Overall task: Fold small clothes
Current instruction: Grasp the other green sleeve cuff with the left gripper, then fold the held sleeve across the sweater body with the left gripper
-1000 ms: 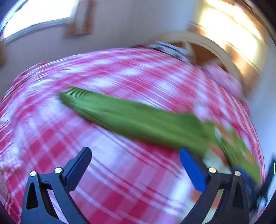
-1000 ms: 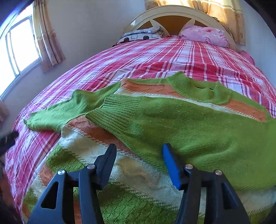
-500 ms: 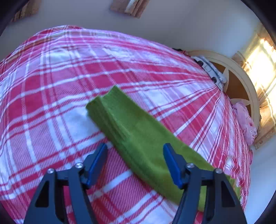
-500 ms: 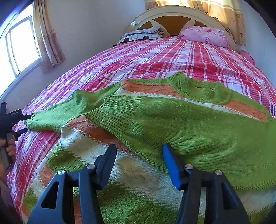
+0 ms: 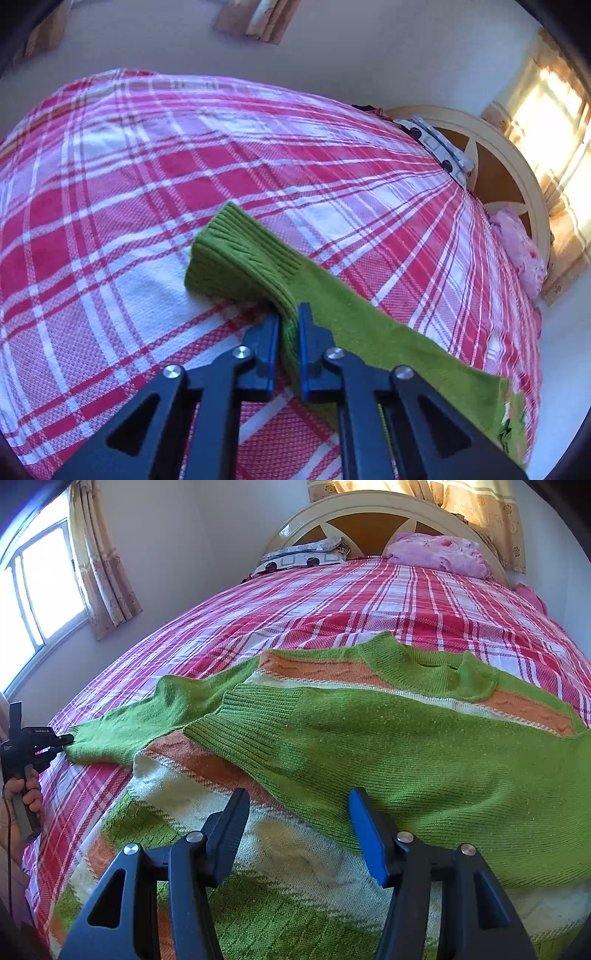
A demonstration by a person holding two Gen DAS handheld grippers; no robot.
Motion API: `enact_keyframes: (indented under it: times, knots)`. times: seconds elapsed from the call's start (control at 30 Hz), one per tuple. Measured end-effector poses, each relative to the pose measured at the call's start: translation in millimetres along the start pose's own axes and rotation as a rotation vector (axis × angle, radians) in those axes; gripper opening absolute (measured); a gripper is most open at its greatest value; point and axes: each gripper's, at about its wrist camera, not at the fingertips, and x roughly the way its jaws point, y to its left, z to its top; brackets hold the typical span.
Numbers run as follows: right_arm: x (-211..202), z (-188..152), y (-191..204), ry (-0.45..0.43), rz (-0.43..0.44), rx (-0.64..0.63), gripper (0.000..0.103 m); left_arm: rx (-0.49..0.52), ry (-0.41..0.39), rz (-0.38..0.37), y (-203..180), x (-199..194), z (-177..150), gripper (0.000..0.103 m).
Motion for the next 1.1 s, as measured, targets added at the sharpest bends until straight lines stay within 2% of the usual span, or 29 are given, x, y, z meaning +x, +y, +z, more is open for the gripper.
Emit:
enact_keyframes:
  times: [0.17,0.33,0.47,0.53,0.67,0.77,0.83,0.9,1.0,1.03,1.1]
  knots:
    - [-1,0,0,0.000,-0.005,-0.004,0.057,0.125,-0.070,-0.067,-49,-30,-4,0.009]
    - [-11,1,-6,-0.043,-0.037,0.037,0.057,0.305,-0.132,-0.202,-130,-72,-23,0.009]
    - [-58,0,-28,-0.181,-0.043,0.181,0.057,0.464,-0.152,-0.348,-196,-108,-61,0.009]
    - [-76,-4,-36,-0.193,-0.072,0.209,0.057,0.527,-0.139,-0.421,-232,-121,-88,0.009]
    - [-99,-23,-59,-0.177,-0.124,0.284,0.057,0.621,-0.047,-0.522,-280,-119,-144,0.009]
    - [-107,-44,-73,-0.171,-0.122,0.353,0.057,0.672,0.013,-0.507,-294,-108,-179,0.009]
    - [-109,-54,-76,-0.172,-0.115,0.368,0.057,0.666,0.061,-0.498,-285,-101,-196,0.010]
    - [-108,-57,-75,-0.157,-0.097,0.374,0.057,0.640,0.080,-0.468,-268,-100,-197,0.010]
    - [-104,-52,-64,-0.139,-0.003,0.384,0.057,0.602,0.058,-0.370,-232,-104,-189,0.011]
    - [-102,-47,-56,-0.140,0.031,0.377,0.057,0.587,0.042,-0.336,-222,-105,-184,0.017]
    - [-94,-30,-30,-0.137,0.115,0.341,0.057,0.518,0.007,-0.248,-186,-104,-162,0.039]
